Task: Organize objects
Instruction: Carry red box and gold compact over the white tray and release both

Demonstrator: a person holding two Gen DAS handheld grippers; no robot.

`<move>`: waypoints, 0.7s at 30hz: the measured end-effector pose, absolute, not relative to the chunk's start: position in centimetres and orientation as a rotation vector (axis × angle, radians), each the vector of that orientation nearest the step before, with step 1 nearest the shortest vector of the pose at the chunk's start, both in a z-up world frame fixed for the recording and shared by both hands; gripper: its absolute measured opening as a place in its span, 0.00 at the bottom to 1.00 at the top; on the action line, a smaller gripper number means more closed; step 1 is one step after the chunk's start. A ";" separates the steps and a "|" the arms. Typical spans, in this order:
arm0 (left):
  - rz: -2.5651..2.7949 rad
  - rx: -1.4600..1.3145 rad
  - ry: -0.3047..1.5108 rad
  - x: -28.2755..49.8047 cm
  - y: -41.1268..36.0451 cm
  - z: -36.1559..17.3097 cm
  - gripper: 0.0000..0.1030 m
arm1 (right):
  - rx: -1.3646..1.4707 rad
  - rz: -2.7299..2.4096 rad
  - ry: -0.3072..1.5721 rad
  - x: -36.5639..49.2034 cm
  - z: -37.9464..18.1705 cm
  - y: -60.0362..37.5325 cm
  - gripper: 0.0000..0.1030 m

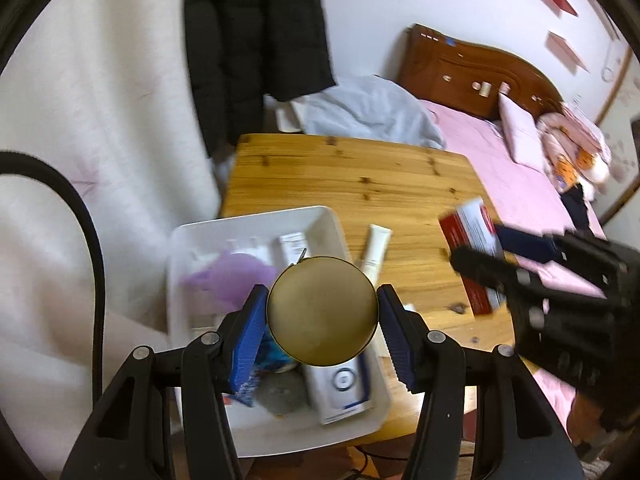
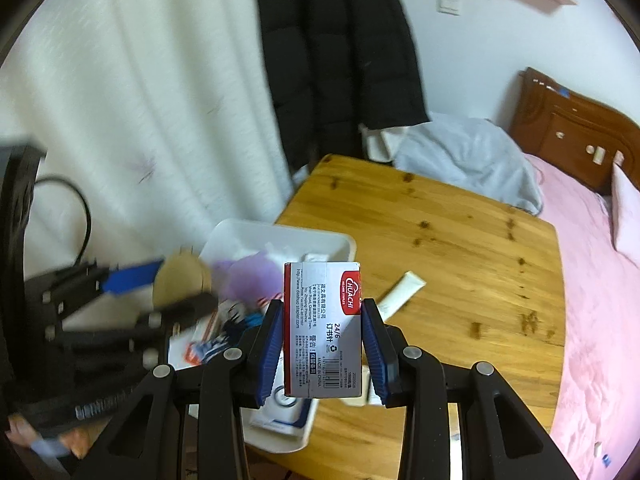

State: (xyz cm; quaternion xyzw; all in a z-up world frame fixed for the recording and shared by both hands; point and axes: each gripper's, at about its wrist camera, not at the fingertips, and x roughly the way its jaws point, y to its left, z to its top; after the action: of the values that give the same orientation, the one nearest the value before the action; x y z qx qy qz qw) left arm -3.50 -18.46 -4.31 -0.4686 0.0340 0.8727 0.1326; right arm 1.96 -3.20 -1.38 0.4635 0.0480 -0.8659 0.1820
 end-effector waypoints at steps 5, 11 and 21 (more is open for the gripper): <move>2.593 -1.366 0.078 -3.6 -21.2 -4.0 0.57 | 1.360 -2.357 0.176 3.3 -2.8 -6.0 0.37; 2.646 -1.396 0.085 -3.8 -23.3 -4.1 0.57 | 1.376 -2.282 0.253 5.0 -4.1 -8.7 0.37; 2.644 -1.444 0.091 -4.0 -24.9 -4.6 0.57 | 1.396 -2.223 0.278 5.5 -4.6 -10.8 0.38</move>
State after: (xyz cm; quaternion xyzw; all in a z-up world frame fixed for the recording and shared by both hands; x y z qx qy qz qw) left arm -4.01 -24.92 -4.61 -0.4781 0.0300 0.8755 0.0635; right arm 5.52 -10.76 -4.60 0.5122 0.1020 -0.8157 0.2486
